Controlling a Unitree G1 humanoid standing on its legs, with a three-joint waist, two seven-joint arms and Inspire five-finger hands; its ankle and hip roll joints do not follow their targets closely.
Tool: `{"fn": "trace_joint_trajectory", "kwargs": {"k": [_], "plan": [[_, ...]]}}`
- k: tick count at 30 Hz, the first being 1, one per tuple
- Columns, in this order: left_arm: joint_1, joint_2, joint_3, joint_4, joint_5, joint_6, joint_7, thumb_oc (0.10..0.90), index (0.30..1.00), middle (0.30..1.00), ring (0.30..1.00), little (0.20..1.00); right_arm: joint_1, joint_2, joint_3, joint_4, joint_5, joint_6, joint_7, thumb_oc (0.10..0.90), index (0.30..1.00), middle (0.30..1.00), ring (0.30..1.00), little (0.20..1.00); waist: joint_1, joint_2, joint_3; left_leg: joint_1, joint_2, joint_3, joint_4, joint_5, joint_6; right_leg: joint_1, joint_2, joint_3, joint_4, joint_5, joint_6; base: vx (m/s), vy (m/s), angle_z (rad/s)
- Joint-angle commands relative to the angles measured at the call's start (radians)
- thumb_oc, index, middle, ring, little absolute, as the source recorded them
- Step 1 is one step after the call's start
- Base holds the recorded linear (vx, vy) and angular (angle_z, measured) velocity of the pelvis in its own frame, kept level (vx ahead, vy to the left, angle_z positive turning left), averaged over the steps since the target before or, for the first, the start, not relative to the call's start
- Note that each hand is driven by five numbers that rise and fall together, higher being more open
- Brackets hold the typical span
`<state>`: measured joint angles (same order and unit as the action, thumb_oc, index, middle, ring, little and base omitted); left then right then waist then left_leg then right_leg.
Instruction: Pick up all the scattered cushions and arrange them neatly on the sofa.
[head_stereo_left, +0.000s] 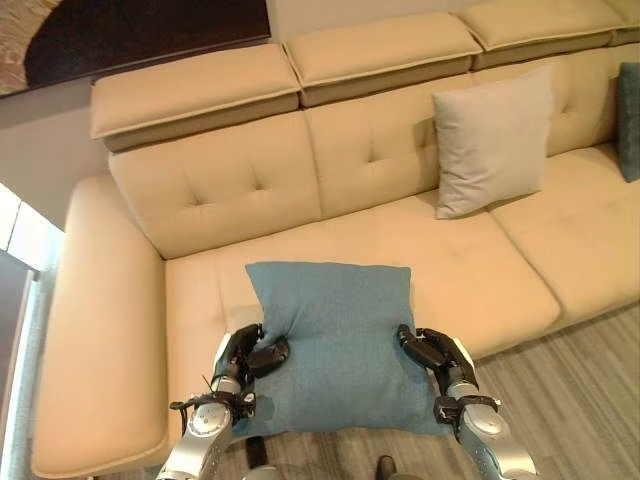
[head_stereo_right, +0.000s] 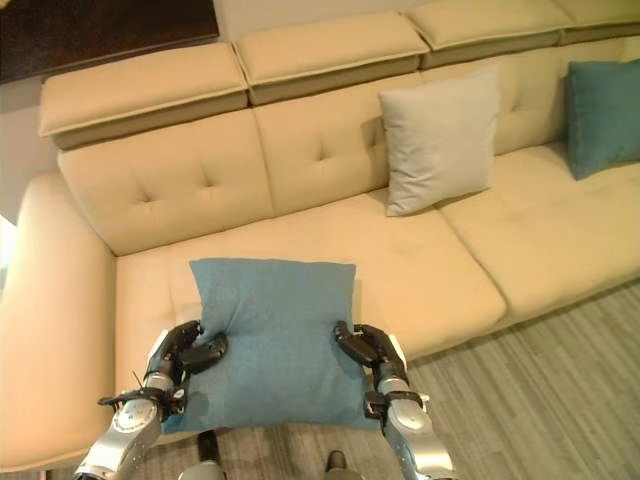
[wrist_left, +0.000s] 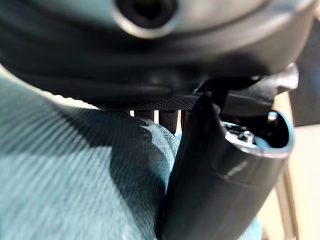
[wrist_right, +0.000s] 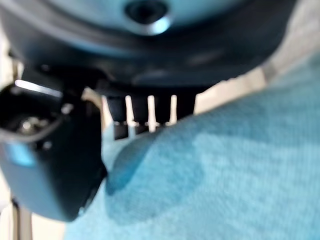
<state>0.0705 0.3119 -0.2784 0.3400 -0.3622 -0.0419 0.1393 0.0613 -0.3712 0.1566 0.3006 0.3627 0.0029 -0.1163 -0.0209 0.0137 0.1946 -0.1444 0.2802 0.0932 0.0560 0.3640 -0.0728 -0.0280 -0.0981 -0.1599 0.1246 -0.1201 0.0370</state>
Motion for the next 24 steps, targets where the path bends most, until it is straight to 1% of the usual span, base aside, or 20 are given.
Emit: {"fn": "trace_joint_trajectory", "kwargs": {"k": [1, 2, 3, 5, 6, 8, 10, 11, 12, 13, 14, 15, 16, 17, 18, 20, 21, 22, 23, 24], "plan": [[-0.099, 0.041, 0.034, -0.130, 0.009, -0.124, -0.034, 0.400, 0.300, 0.300, 0.300, 0.300, -0.108, 0.020, -0.070, -0.212, 0.027, -0.159, -0.002, 0.400, 0.300, 0.300, 0.300, 0.300, -0.004, -0.017, -0.040, 0.009, -0.135, 0.107, 0.204, -0.471, 0.035, 0.027, -0.009, -0.042, 0.004, -0.060, 0.019, -0.06, -0.180, 0.05], [-0.099, 0.042, 0.031, -0.133, 0.010, -0.125, -0.037, 0.400, 0.300, 0.300, 0.300, 0.300, -0.104, 0.020, -0.076, -0.212, 0.025, -0.162, -0.004, 0.400, 0.300, 0.300, 0.300, 0.300, -0.006, -0.016, -0.045, 0.004, -0.160, 0.125, 0.222, -0.488, 0.044, 0.030, -0.009, -0.057, -0.001, -0.061, 0.017, -0.05, -0.180, 0.29], [-0.098, 0.042, 0.031, -0.133, 0.010, -0.125, -0.037, 0.400, 0.300, 0.300, 0.300, 0.300, -0.103, 0.020, -0.076, -0.212, 0.025, -0.162, -0.004, 0.400, 0.300, 0.300, 0.300, 0.300, -0.007, -0.016, -0.045, 0.003, -0.160, 0.124, 0.224, -0.489, 0.044, 0.030, -0.009, -0.058, -0.001, -0.061, 0.017, 0.00, -0.089, 0.67], [-0.100, 0.046, 0.027, -0.129, 0.030, -0.123, -0.041, 0.400, 0.300, 0.300, 0.300, 0.300, -0.091, 0.026, -0.095, -0.221, 0.017, -0.162, -0.010, 0.400, 0.300, 0.300, 0.300, 0.300, -0.010, -0.008, -0.060, -0.006, -0.241, 0.154, 0.205, -0.507, 0.070, 0.041, 0.002, -0.094, -0.006, -0.065, 0.018, 0.04, -0.074, 0.69], [-0.100, 0.049, 0.027, -0.130, 0.046, -0.115, -0.043, 0.400, 0.300, 0.300, 0.300, 0.300, -0.096, 0.035, -0.099, -0.216, 0.007, -0.154, -0.011, 0.400, 0.300, 0.300, 0.300, 0.300, -0.008, 0.002, -0.066, 0.001, -0.268, 0.172, 0.160, -0.493, 0.073, 0.051, 0.017, -0.108, 0.001, -0.070, 0.020, 0.06, -0.045, 0.41], [-0.099, 0.052, 0.031, -0.129, 0.061, -0.110, -0.036, 0.400, 0.300, 0.300, 0.300, 0.300, -0.096, 0.038, -0.093, -0.215, -0.002, -0.156, -0.009, 0.400, 0.300, 0.300, 0.300, 0.300, -0.003, 0.005, -0.069, 0.025, -0.282, 0.166, 0.128, -0.490, 0.080, 0.048, 0.018, -0.113, 0.021, -0.070, 0.025, 0.06, 0.010, 0.51], [-0.097, 0.052, 0.031, -0.136, 0.063, -0.106, -0.035, 0.400, 0.300, 0.300, 0.300, 0.300, -0.100, 0.045, -0.093, -0.207, -0.012, -0.148, -0.013, 0.400, 0.300, 0.300, 0.300, 0.300, 0.003, 0.003, -0.065, 0.020, -0.307, 0.119, 0.123, -0.482, 0.080, 0.040, 0.013, -0.121, 0.073, -0.072, 0.033, 0.08, 0.045, 0.36], [-0.099, 0.051, 0.031, -0.129, 0.082, -0.103, -0.034, 0.400, 0.300, 0.300, 0.300, 0.300, -0.093, 0.054, -0.104, -0.215, -0.031, -0.145, -0.006, 0.400, 0.300, 0.300, 0.300, 0.300, -0.002, 0.003, -0.072, 0.077, -0.300, 0.124, 0.059, -0.478, 0.093, 0.023, 0.004, -0.141, 0.159, -0.077, 0.056, 0.09, 0.054, 0.20], [-0.099, 0.051, 0.031, -0.129, 0.082, -0.103, -0.034, 0.400, 0.300, 0.300, 0.300, 0.300, -0.092, 0.054, -0.104, -0.216, -0.031, -0.145, -0.006, 0.400, 0.300, 0.300, 0.300, 0.300, -0.002, 0.002, -0.072, 0.079, -0.301, 0.124, 0.057, -0.476, 0.093, 0.022, 0.002, -0.141, 0.161, -0.078, 0.057, 0.10, 0.086, 0.27], [-0.094, 0.054, 0.033, -0.131, 0.092, -0.100, -0.034, 0.400, 0.300, 0.300, 0.300, 0.300, -0.090, 0.054, -0.102, -0.211, -0.041, -0.147, -0.009, 0.400, 0.300, 0.300, 0.300, 0.300, -0.003, 0.001, -0.075, 0.093, -0.314, 0.111, 0.044, -0.481, 0.107, 0.005, -0.014, -0.149, 0.223, -0.061, 0.077, 0.05, 0.070, 0.28], [-0.092, 0.055, 0.038, -0.131, 0.093, -0.100, -0.033, 0.400, 0.300, 0.300, 0.300, 0.300, -0.090, 0.057, -0.101, -0.206, -0.049, -0.142, -0.007, 0.400, 0.300, 0.300, 0.300, 0.300, -0.003, 0.002, -0.071, 0.108, -0.317, 0.107, 0.036, -0.486, 0.115, -0.012, -0.035, -0.161, 0.287, -0.023, 0.104, 0.09, 0.098, 0.36], [-0.090, 0.066, 0.045, -0.140, 0.105, -0.091, -0.035, 0.400, 0.300, 0.300, 0.300, 0.300, -0.084, 0.064, -0.105, -0.205, -0.070, -0.130, -0.004, 0.400, 0.300, 0.300, 0.300, 0.300, -0.011, 0.012, -0.052, 0.135, -0.308, 0.094, 0.026, -0.490, 0.135, -0.061, -0.074, -0.150, 0.459, 0.055, 0.157, 0.07, 0.071, 0.29], [-0.093, 0.072, 0.043, -0.135, 0.110, -0.089, -0.031, 0.400, 0.300, 0.300, 0.300, 0.300, -0.080, 0.070, -0.107, -0.205, -0.069, -0.129, -0.003, 0.400, 0.300, 0.300, 0.300, 0.300, -0.016, 0.017, -0.046, 0.144, -0.305, 0.081, 0.026, -0.491, 0.139, -0.085, -0.085, -0.133, 0.516, 0.053, 0.150, 0.04, 0.040, 0.16], [-0.093, 0.071, 0.044, -0.135, 0.110, -0.089, -0.031, 0.400, 0.300, 0.300, 0.300, 0.300, -0.080, 0.070, -0.107, -0.205, -0.069, -0.129, -0.003, 0.400, 0.300, 0.300, 0.300, 0.300, -0.016, 0.019, -0.048, 0.141, -0.303, 0.081, 0.024, -0.488, 0.139, -0.088, -0.082, -0.133, 0.513, 0.056, 0.148, 0.02, -0.005, 0.52], [-0.100, 0.075, 0.042, -0.132, 0.117, -0.090, -0.031, 0.400, 0.300, 0.300, 0.300, 0.300, -0.076, 0.076, -0.112, -0.204, -0.067, -0.129, -0.002, 0.400, 0.300, 0.300, 0.300, 0.300, -0.021, 0.020, -0.046, 0.151, -0.303, 0.066, 0.020, -0.491, 0.138, -0.099, -0.098, -0.115, 0.524, 0.052, 0.142, 0.03, -0.078, 0.58], [-0.113, 0.085, 0.043, -0.125, 0.130, -0.093, -0.032, 0.400, 0.300, 0.300, 0.300, 0.300, -0.077, 0.081, -0.122, -0.206, -0.058, -0.132, -0.009, 0.400, 0.300, 0.300, 0.300, 0.300, -0.022, 0.021, -0.049, 0.147, -0.287, 0.047, 0.024, -0.497, 0.122, -0.081, -0.165, -0.106, 0.433, 0.041, 0.115, 0.05, -0.163, 0.59], [-0.119, 0.090, 0.042, -0.122, 0.130, -0.096, -0.029, 0.400, 0.300, 0.300, 0.300, 0.300, -0.080, 0.083, -0.124, -0.207, -0.053, -0.135, -0.011, 0.400, 0.300, 0.300, 0.300, 0.300, -0.019, 0.022, -0.051, 0.146, -0.276, 0.043, 0.026, -0.503, 0.110, -0.078, -0.209, -0.106, 0.382, 0.047, 0.111, 0.06, -0.204, 0.30], [-0.125, 0.092, 0.040, -0.120, 0.128, -0.096, -0.028, 0.400, 0.300, 0.300, 0.300, 0.300, -0.083, 0.083, -0.127, -0.209, -0.052, -0.132, -0.013, 0.400, 0.300, 0.300, 0.300, 0.300, -0.022, 0.024, -0.055, 0.139, -0.269, 0.030, 0.030, -0.503, 0.102, -0.081, -0.229, -0.100, 0.322, 0.067, 0.105, 0.10, -0.241, 0.10], [-0.125, 0.097, 0.038, -0.124, 0.133, -0.096, -0.027, 0.400, 0.300, 0.300, 0.300, 0.300, -0.084, 0.080, -0.129, -0.215, -0.056, -0.127, -0.012, 0.400, 0.300, 0.300, 0.300, 0.300, -0.031, 0.018, -0.058, 0.143, -0.269, 0.016, 0.032, -0.507, 0.090, -0.086, -0.235, -0.060, 0.227, 0.093, 0.107, 0.17, -0.309, 0.20], [-0.125, 0.109, 0.040, -0.130, 0.144, -0.101, -0.022, 0.400, 0.300, 0.300, 0.300, 0.300, -0.081, 0.077, -0.127, -0.219, -0.060, -0.123, -0.007, 0.400, 0.300, 0.300, 0.300, 0.300, -0.042, -0.002, -0.058, 0.150, -0.276, -0.004, 0.043, -0.517, 0.075, -0.071, -0.215, 0.005, 0.110, 0.110, 0.123, 0.16, -0.337, 0.23]]}}
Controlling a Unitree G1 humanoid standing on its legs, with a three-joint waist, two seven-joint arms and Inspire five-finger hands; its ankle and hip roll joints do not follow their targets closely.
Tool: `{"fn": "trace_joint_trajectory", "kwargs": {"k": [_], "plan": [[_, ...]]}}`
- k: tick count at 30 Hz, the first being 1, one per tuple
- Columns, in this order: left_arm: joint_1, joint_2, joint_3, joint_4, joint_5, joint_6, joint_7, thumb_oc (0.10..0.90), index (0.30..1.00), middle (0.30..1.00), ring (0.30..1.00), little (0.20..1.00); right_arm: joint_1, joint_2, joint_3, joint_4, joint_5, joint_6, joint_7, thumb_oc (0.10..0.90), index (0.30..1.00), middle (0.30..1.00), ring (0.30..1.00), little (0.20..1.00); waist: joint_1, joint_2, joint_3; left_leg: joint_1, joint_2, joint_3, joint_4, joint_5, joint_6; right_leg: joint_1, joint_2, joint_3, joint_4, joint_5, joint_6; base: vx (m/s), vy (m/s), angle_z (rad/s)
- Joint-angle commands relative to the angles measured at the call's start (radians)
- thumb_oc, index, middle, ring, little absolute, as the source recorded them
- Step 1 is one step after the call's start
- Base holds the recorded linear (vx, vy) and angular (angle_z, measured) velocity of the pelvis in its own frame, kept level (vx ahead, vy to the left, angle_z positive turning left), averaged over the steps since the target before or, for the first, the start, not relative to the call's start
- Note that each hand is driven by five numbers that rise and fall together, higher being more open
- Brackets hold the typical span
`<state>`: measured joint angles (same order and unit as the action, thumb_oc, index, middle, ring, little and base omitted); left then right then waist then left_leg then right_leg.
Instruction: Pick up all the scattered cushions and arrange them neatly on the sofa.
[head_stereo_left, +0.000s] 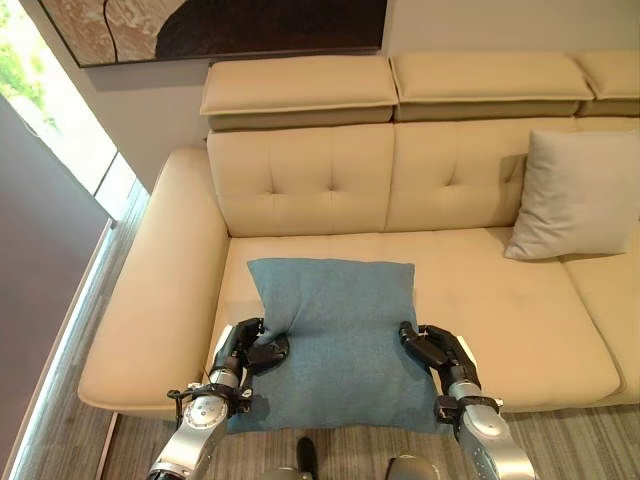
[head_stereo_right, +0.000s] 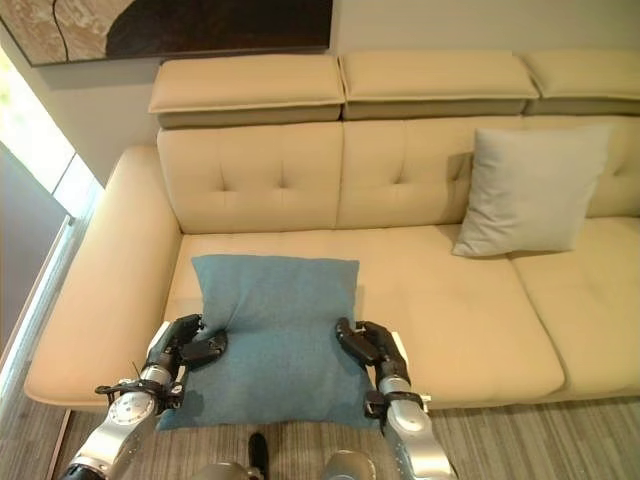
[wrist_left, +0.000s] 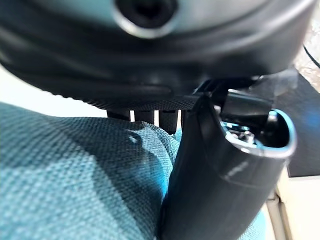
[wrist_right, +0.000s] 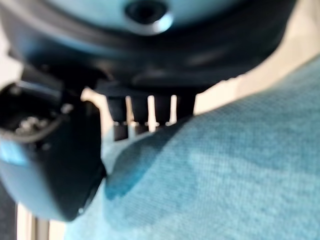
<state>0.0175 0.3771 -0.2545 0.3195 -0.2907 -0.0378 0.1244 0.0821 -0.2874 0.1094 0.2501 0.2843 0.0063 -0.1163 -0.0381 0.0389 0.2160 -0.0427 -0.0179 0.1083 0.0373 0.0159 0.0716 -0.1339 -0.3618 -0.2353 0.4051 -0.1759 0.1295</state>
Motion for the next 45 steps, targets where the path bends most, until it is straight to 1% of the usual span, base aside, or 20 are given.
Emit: {"fn": "trace_joint_trajectory", "kwargs": {"k": [1, 2, 3, 5, 14, 15, 17, 18, 20, 21, 23, 24, 27, 28, 31, 36, 38, 40, 43, 45], "plan": [[-0.076, 0.052, 0.022, -0.108, 0.083, -0.110, -0.008, 0.400, 0.300, 0.300, 0.300, 0.300, -0.103, -0.010, -0.076, -0.165, 0.016, -0.126, -0.004, 0.400, 0.300, 0.300, 0.300, 0.300, -0.024, -0.044, -0.084, 0.042, 0.022, -0.027, 0.071, -0.172, -0.079, 0.055, 0.062, 0.099, -0.213, 0.173, 0.048, 0.11, -0.245, 0.29], [-0.076, 0.052, 0.022, -0.108, 0.083, -0.110, -0.008, 0.400, 0.300, 0.300, 0.300, 0.300, -0.103, -0.010, -0.076, -0.164, 0.016, -0.126, -0.004, 0.400, 0.300, 0.300, 0.300, 0.300, -0.024, -0.044, -0.084, 0.042, 0.022, -0.027, 0.071, -0.172, -0.079, 0.056, 0.062, 0.099, -0.214, 0.173, 0.048, 0.09, -0.300, 0.42], [-0.071, 0.052, 0.034, -0.098, 0.093, -0.108, -0.005, 0.400, 0.300, 0.300, 0.300, 0.300, -0.107, -0.013, -0.071, -0.159, 0.015, -0.126, 0.000, 0.400, 0.300, 0.300, 0.300, 0.300, -0.010, -0.062, -0.098, 0.043, 0.034, -0.034, 0.079, -0.178, -0.093, 0.081, 0.080, 0.086, -0.240, 0.144, 0.048, 0.09, -0.257, 0.45], [-0.062, 0.045, 0.044, -0.092, 0.086, -0.109, -0.001, 0.400, 0.300, 0.300, 0.300, 0.300, -0.103, -0.023, -0.062, -0.160, 0.014, -0.122, 0.009, 0.400, 0.300, 0.300, 0.300, 0.300, -0.008, -0.064, -0.106, 0.045, 0.052, -0.043, 0.077, -0.171, -0.105, 0.084, 0.102, 0.085, -0.242, 0.143, 0.045, 0.09, -0.233, 0.57], [-0.018, 0.030, 0.063, -0.074, 0.086, -0.100, -0.003, 0.400, 0.300, 0.300, 0.300, 0.300, -0.066, -0.053, -0.054, -0.172, 0.020, -0.117, 0.038, 0.400, 0.300, 0.300, 0.300, 0.300, -0.009, -0.051, -0.120, 0.081, 0.153, -0.069, 0.005, -0.113, -0.166, 0.137, 0.203, 0.045, -0.295, 0.063, -0.018, 0.05, -0.234, 0.02], [-0.018, 0.028, 0.069, -0.069, 0.083, -0.100, -0.008, 0.400, 0.300, 0.300, 0.300, 0.300, -0.065, -0.058, -0.056, -0.177, 0.025, -0.123, 0.040, 0.400, 0.300, 0.300, 0.300, 0.300, -0.008, -0.055, -0.114, 0.060, 0.168, -0.060, 0.044, -0.108, -0.183, 0.157, 0.218, 0.029, -0.318, 0.054, -0.032, -0.01, -0.210, 0.11], [-0.024, 0.032, 0.073, -0.070, 0.085, -0.100, -0.007, 0.400, 0.300, 0.300, 0.300, 0.300, -0.072, -0.068, -0.052, -0.181, 0.027, -0.129, 0.043, 0.400, 0.300, 0.300, 0.300, 0.300, -0.009, -0.057, -0.100, 0.027, 0.175, -0.062, 0.112, -0.106, -0.190, 0.161, 0.224, 0.023, -0.320, 0.049, -0.043, -0.04, -0.189, 0.15], [-0.047, 0.050, 0.071, -0.066, 0.119, -0.103, -0.003, 0.400, 0.300, 0.300, 0.300, 0.300, -0.087, -0.085, -0.045, -0.194, 0.023, -0.135, 0.042, 0.400, 0.300, 0.300, 0.300, 0.300, 0.001, -0.062, -0.068, -0.039, 0.173, -0.079, 0.249, -0.062, -0.199, 0.172, 0.226, 0.023, -0.319, 0.044, -0.061, -0.06, -0.133, 0.06], [-0.066, 0.058, 0.074, -0.058, 0.143, -0.107, 0.009, 0.400, 0.300, 0.300, 0.300, 0.300, -0.103, -0.096, -0.039, -0.197, 0.018, -0.140, 0.039, 0.400, 0.300, 0.300, 0.300, 0.300, -0.001, -0.062, -0.057, -0.082, 0.174, -0.087, 0.306, -0.054, -0.202, 0.175, 0.227, 0.015, -0.316, 0.034, -0.068, -0.03, -0.065, 0.02], [-0.087, 0.067, 0.082, -0.054, 0.162, -0.104, 0.021, 0.400, 0.300, 0.300, 0.300, 0.300, -0.112, -0.106, -0.039, -0.197, 0.014, -0.141, 0.038, 0.400, 0.300, 0.300, 0.300, 0.300, 0.000, -0.062, -0.054, -0.101, 0.174, -0.086, 0.287, -0.057, -0.194, 0.180, 0.222, 0.014, -0.314, 0.025, -0.066, 0.12, 0.068, 0.03], [-0.113, 0.078, 0.092, -0.058, 0.189, -0.102, 0.034, 0.400, 0.300, 0.300, 0.300, 0.300, -0.129, -0.119, -0.030, -0.186, 0.001, -0.142, 0.033, 0.400, 0.300, 0.300, 0.300, 0.300, 0.005, -0.047, -0.071, -0.123, 0.187, -0.083, 0.092, -0.019, -0.186, 0.196, 0.223, 0.015, -0.327, 0.015, -0.044, 0.19, 0.117, 0.14], [-0.114, 0.077, 0.092, -0.057, 0.190, -0.102, 0.035, 0.400, 0.300, 0.300, 0.300, 0.300, -0.130, -0.120, -0.029, -0.185, 0.001, -0.142, 0.033, 0.400, 0.300, 0.300, 0.300, 0.300, 0.006, -0.049, -0.073, -0.117, 0.185, -0.080, 0.079, -0.013, -0.186, 0.196, 0.221, 0.016, -0.327, 0.014, -0.043, 0.14, 0.098, 0.24], [-0.136, 0.090, 0.088, -0.054, 0.212, -0.106, 0.044, 0.400, 0.300, 0.300, 0.300, 0.300, -0.142, -0.120, -0.024, -0.180, -0.021, -0.132, 0.034, 0.400, 0.300, 0.300, 0.300, 0.300, 0.017, -0.029, -0.091, -0.114, 0.175, -0.097, -0.080, 0.027, -0.193, 0.212, 0.222, 0.042, -0.322, -0.003, -0.028, 0.20, 0.173, 0.07], [-0.128, 0.085, 0.081, -0.052, 0.227, -0.107, 0.044, 0.400, 0.300, 0.300, 0.300, 0.300, -0.136, -0.108, -0.024, -0.183, -0.032, -0.130, 0.040, 0.400, 0.300, 0.300, 0.300, 0.300, 0.015, -0.020, -0.110, -0.091, 0.154, -0.119, -0.081, 0.035, -0.190, 0.218, 0.211, 0.057, -0.320, 0.005, -0.019, 0.22, 0.200, -0.46], [-0.121, 0.082, 0.070, -0.049, 0.237, -0.105, 0.041, 0.400, 0.300, 0.300, 0.300, 0.300, -0.131, -0.097, -0.022, -0.179, -0.041, -0.121, 0.041, 0.400, 0.300, 0.300, 0.300, 0.300, 0.010, -0.023, -0.126, -0.069, 0.133, -0.101, -0.078, 0.026, -0.181, 0.226, 0.189, 0.073, -0.331, 0.021, -0.005, 0.19, 0.209, -0.54], [-0.081, 0.082, 0.065, -0.040, 0.248, -0.093, 0.024, 0.400, 0.300, 0.300, 0.300, 0.300, -0.125, -0.066, -0.011, -0.177, -0.061, -0.110, 0.051, 0.400, 0.300, 0.300, 0.300, 0.300, 0.025, -0.046, -0.147, -0.027, 0.083, -0.045, -0.052, -0.039, -0.125, 0.212, 0.125, 0.116, -0.324, 0.061, 0.035, 0.15, 0.263, -0.26], [-0.079, 0.078, 0.067, -0.029, 0.239, -0.087, 0.025, 0.400, 0.300, 0.300, 0.300, 0.300, -0.125, -0.063, -0.011, -0.175, -0.067, -0.111, 0.049, 0.400, 0.300, 0.300, 0.300, 0.300, 0.028, -0.052, -0.143, -0.025, 0.076, -0.036, -0.043, -0.050, -0.114, 0.190, 0.116, 0.116, -0.283, 0.072, 0.042, 0.04, 0.131, -0.27], [-0.088, 0.076, 0.071, -0.002, 0.249, -0.073, 0.046, 0.400, 0.300, 0.300, 0.300, 0.300, -0.141, -0.056, -0.010, -0.176, -0.085, -0.110, 0.038, 0.400, 0.300, 0.300, 0.300, 0.300, 0.026, -0.055, -0.120, -0.023, 0.066, -0.022, -0.022, -0.065, -0.088, 0.120, 0.086, 0.114, -0.129, 0.136, 0.059, 0.01, 0.142, -0.13], [-0.111, 0.073, 0.068, 0.027, 0.275, -0.067, 0.077, 0.400, 0.300, 0.300, 0.300, 0.300, -0.149, -0.051, 0.001, -0.160, -0.103, -0.111, 0.025, 0.400, 0.300, 0.300, 0.300, 0.300, 0.023, -0.053, -0.111, -0.004, 0.069, -0.016, -0.023, -0.082, -0.080, 0.076, 0.068, 0.100, -0.073, 0.143, 0.050, 0.05, 0.077, -0.11], [-0.141, 0.074, 0.062, 0.042, 0.302, -0.066, 0.107, 0.400, 0.300, 0.300, 0.300, 0.300, -0.177, -0.063, 0.018, -0.138, -0.124, -0.110, 0.012, 0.400, 0.300, 0.300, 0.300, 0.300, 0.021, -0.053, -0.104, 0.016, 0.068, -0.019, -0.031, -0.090, -0.088, 0.063, 0.069, 0.056, -0.161, 0.138, 0.035, 0.11, -0.032, -0.05]]}}
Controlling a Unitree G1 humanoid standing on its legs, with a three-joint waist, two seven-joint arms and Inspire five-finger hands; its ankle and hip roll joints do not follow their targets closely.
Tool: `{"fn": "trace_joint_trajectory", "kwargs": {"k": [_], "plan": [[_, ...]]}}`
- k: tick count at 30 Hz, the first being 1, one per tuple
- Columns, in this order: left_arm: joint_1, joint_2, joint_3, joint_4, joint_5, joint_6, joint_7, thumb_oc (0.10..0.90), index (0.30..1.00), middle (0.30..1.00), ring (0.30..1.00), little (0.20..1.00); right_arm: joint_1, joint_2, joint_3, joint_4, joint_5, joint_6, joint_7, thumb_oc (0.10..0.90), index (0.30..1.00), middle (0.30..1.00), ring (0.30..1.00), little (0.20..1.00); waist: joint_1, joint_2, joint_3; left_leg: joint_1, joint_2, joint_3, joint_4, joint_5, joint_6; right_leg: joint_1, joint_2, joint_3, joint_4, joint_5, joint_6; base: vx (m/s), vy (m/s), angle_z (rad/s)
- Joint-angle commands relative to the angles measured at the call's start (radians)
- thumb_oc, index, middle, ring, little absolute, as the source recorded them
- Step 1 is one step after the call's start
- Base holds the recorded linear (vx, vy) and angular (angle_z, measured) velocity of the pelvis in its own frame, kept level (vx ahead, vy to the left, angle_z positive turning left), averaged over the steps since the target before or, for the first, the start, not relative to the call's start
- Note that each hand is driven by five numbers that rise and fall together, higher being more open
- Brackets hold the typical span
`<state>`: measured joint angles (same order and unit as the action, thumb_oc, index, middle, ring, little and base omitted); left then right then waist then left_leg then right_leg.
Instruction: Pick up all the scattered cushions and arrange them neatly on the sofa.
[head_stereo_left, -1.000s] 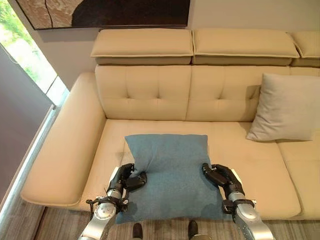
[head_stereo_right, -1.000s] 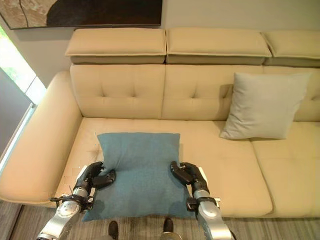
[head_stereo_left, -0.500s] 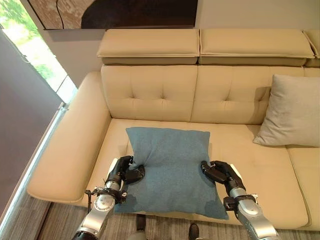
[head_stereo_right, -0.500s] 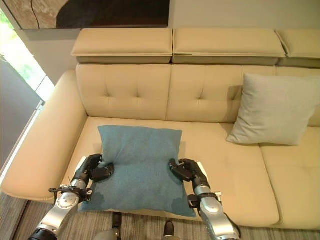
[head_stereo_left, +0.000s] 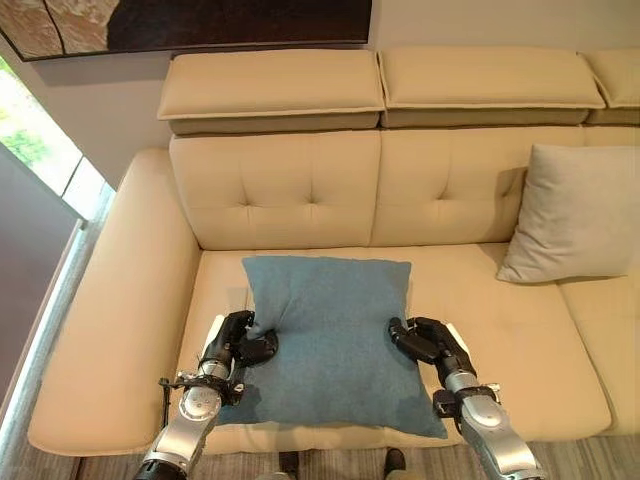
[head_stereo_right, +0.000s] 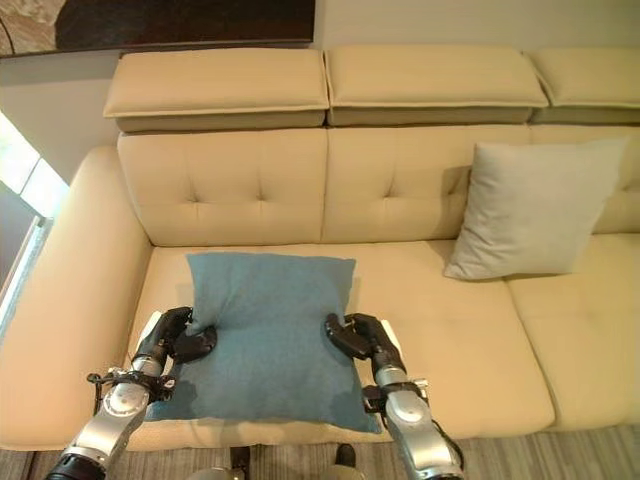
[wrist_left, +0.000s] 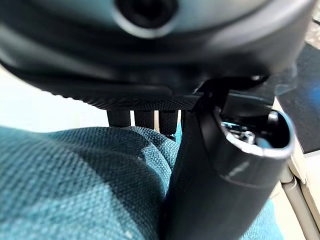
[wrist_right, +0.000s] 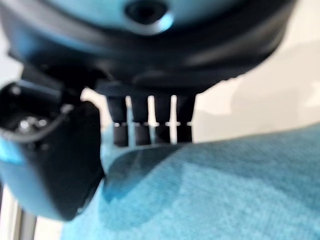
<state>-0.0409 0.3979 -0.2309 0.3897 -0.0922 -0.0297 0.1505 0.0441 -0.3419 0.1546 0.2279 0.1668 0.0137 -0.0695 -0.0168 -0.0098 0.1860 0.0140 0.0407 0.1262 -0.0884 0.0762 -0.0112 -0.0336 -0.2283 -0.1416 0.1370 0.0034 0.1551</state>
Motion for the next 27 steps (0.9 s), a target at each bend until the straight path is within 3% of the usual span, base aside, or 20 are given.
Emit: {"fn": "trace_joint_trajectory", "kwargs": {"k": [1, 2, 9, 19, 27], "plan": [[-0.101, 0.064, 0.023, -0.021, 0.122, -0.068, 0.085, 0.400, 0.300, 0.300, 0.300, 0.300, -0.162, -0.028, -0.010, -0.097, -0.031, -0.120, -0.051, 0.400, 0.300, 0.300, 0.300, 0.300, -0.005, -0.008, -0.066, -0.038, 0.006, -0.032, 0.092, -0.156, -0.010, -0.051, -0.055, -0.050, 0.045, -0.049, 0.005, 0.14, -0.094, -0.08], [-0.155, 0.068, 0.004, -0.002, 0.121, -0.077, 0.085, 0.400, 0.300, 0.300, 0.300, 0.300, -0.197, -0.043, 0.009, -0.071, -0.051, -0.103, -0.054, 0.400, 0.300, 0.300, 0.300, 0.300, -0.009, -0.018, -0.061, -0.043, 0.001, -0.049, 0.108, -0.163, -0.021, -0.018, -0.044, -0.033, -0.042, -0.045, 0.016, 0.15, -0.100, -0.02], [-0.376, 0.109, -0.075, 0.050, 0.128, -0.089, 0.130, 0.400, 0.300, 0.300, 0.300, 0.300, -0.432, -0.098, 0.098, 0.011, -0.085, -0.104, -0.126, 0.400, 0.300, 0.300, 0.300, 0.300, -0.006, -0.029, -0.057, -0.076, 0.022, -0.069, 0.070, -0.131, -0.047, -0.042, -0.009, -0.011, -0.108, -0.010, 0.015, 0.02, -0.103, 0.10], [-0.954, 0.201, -0.214, 0.224, 0.086, -0.098, 0.348, 0.400, 0.300, 0.300, 0.300, 0.300, -1.080, -0.253, 0.300, 0.182, -0.172, -0.072, -0.326, 0.400, 0.300, 0.300, 0.300, 0.300, -0.002, -0.007, 0.062, -0.328, 0.054, -0.097, 0.091, -0.054, -0.076, -0.276, 0.018, 0.005, -0.080, 0.016, -0.008, -0.16, -0.048, 0.06], [-1.068, 0.224, -0.183, 0.168, 0.075, -0.141, 0.471, 0.400, 0.300, 0.300, 0.300, 0.300, -1.254, -0.327, 0.277, 0.122, -0.360, -0.065, -0.513, 0.400, 0.300, 0.300, 0.300, 0.300, -0.004, 0.007, 0.082, -0.403, 0.053, -0.099, 0.085, -0.022, -0.091, -0.360, 0.023, 0.011, -0.061, 0.019, -0.008, -0.01, 0.001, -0.01]]}}
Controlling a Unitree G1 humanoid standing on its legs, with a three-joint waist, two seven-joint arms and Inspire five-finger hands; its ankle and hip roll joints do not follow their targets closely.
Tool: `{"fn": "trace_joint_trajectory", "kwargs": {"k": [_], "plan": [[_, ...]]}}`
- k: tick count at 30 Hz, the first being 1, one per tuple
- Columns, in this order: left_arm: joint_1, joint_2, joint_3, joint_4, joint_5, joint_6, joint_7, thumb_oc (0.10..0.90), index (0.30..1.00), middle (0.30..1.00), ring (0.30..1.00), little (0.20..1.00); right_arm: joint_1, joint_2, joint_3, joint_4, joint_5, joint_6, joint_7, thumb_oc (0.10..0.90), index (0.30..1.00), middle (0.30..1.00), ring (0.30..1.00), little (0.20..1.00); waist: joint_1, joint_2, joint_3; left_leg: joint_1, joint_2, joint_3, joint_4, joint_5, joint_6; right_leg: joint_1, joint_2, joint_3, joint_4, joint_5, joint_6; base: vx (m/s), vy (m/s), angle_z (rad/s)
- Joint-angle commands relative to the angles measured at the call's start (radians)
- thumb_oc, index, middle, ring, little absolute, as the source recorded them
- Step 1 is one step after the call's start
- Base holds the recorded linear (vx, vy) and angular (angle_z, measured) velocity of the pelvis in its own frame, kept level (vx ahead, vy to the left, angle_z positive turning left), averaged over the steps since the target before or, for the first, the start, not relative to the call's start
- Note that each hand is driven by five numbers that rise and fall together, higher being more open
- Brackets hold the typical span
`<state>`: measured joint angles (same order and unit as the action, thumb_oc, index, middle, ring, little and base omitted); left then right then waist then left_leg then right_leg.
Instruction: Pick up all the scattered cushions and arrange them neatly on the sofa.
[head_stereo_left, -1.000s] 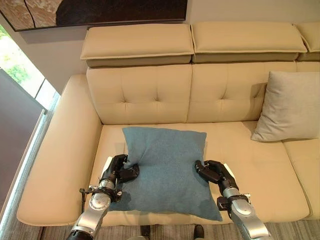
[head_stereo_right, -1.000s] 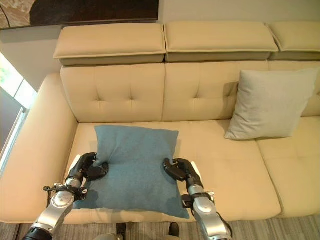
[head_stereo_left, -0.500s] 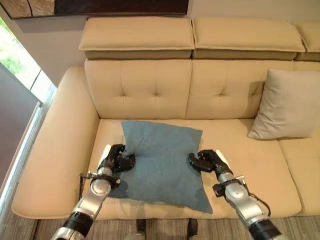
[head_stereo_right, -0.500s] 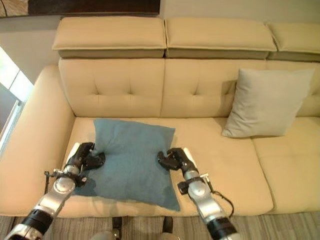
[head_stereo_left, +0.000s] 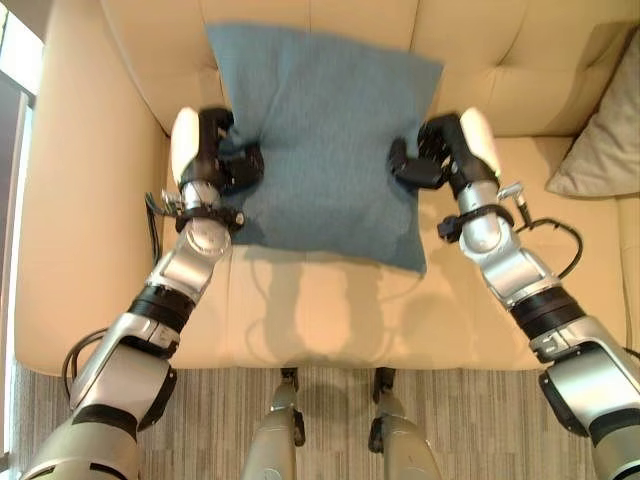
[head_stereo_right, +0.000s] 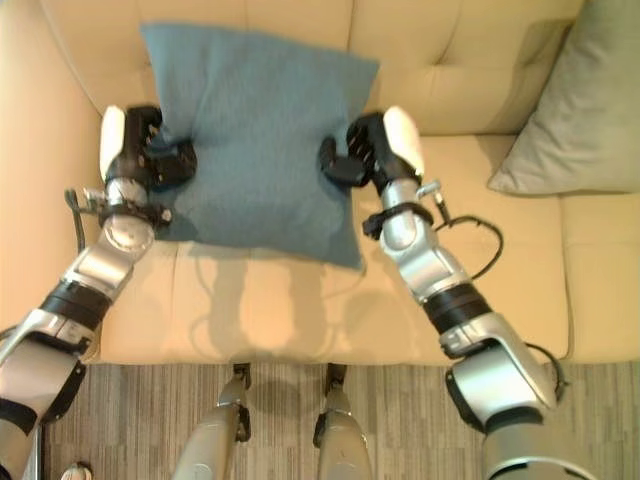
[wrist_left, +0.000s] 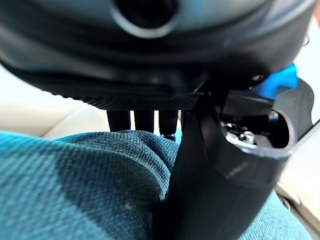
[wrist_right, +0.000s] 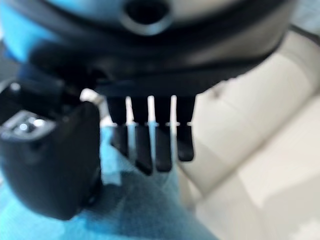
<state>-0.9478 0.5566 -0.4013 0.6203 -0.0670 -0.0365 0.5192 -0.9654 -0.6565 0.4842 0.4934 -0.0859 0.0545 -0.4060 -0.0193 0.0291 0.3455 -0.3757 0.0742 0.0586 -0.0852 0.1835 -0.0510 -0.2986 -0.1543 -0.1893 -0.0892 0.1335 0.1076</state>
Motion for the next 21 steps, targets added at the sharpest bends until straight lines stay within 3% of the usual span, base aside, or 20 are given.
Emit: {"fn": "trace_joint_trajectory", "kwargs": {"k": [1, 2, 8, 11, 16, 21], "plan": [[-0.173, 0.076, -0.009, -0.069, 0.083, -0.133, 0.136, 0.400, 0.300, 0.300, 0.300, 0.300, -0.258, -0.026, -0.064, -0.157, -0.147, -0.102, -0.211, 0.400, 0.300, 0.300, 0.300, 0.300, -0.004, -0.032, -0.080, -0.012, 0.021, -0.030, 0.072, -0.131, -0.053, -0.097, -0.049, 0.061, 0.165, -0.116, 0.040, 0.04, -0.005, 0.02], [-0.184, 0.086, -0.002, -0.086, 0.115, -0.141, 0.172, 0.400, 0.300, 0.300, 0.300, 0.300, -0.274, -0.055, -0.060, -0.177, -0.230, -0.089, -0.259, 0.400, 0.300, 0.300, 0.300, 0.300, -0.006, -0.033, -0.083, -0.014, 0.022, -0.029, 0.055, -0.124, -0.057, -0.104, -0.048, 0.062, 0.159, -0.115, 0.042, 0.04, -0.005, 0.01], [-0.202, 0.059, 0.054, -0.145, 0.100, -0.160, 0.266, 0.400, 0.300, 0.300, 0.300, 0.300, -0.321, -0.098, -0.075, -0.194, -0.340, -0.039, -0.369, 0.400, 0.300, 0.300, 0.300, 0.300, -0.010, -0.034, -0.085, -0.039, 0.018, -0.024, 0.019, -0.099, -0.065, -0.137, -0.047, 0.066, 0.135, -0.092, 0.049, 0.01, -0.003, -0.09], [-0.200, 0.052, 0.066, -0.143, 0.169, -0.146, 0.354, 0.400, 0.300, 0.300, 0.300, 0.300, -0.326, -0.121, -0.065, -0.182, -0.418, -0.017, -0.447, 0.400, 0.300, 0.300, 0.300, 0.300, -0.009, -0.035, -0.081, -0.060, 0.019, -0.023, 0.008, -0.088, -0.071, -0.158, -0.048, 0.066, 0.120, -0.081, 0.053, 0.02, -0.015, 0.44], [-0.183, 0.026, 0.066, -0.141, 0.166, -0.154, 0.386, 0.400, 0.300, 0.300, 0.300, 0.300, -0.304, -0.106, -0.068, -0.172, -0.449, -0.001, -0.493, 0.400, 0.300, 0.300, 0.300, 0.300, -0.013, -0.031, -0.079, -0.086, 0.017, -0.024, 0.003, -0.081, -0.073, -0.177, -0.049, 0.068, 0.102, -0.068, 0.057, 0.01, -0.001, -0.06], [-0.171, 0.021, 0.042, -0.112, 0.190, -0.132, 0.380, 0.400, 0.300, 0.300, 0.300, 0.300, -0.263, -0.071, -0.075, -0.151, -0.387, -0.028, -0.480, 0.400, 0.300, 0.300, 0.300, 0.300, -0.013, -0.031, -0.079, -0.096, 0.015, -0.029, 0.000, -0.080, -0.074, -0.181, -0.049, 0.065, 0.091, -0.064, 0.057, 0.01, -0.001, 0.04]]}}
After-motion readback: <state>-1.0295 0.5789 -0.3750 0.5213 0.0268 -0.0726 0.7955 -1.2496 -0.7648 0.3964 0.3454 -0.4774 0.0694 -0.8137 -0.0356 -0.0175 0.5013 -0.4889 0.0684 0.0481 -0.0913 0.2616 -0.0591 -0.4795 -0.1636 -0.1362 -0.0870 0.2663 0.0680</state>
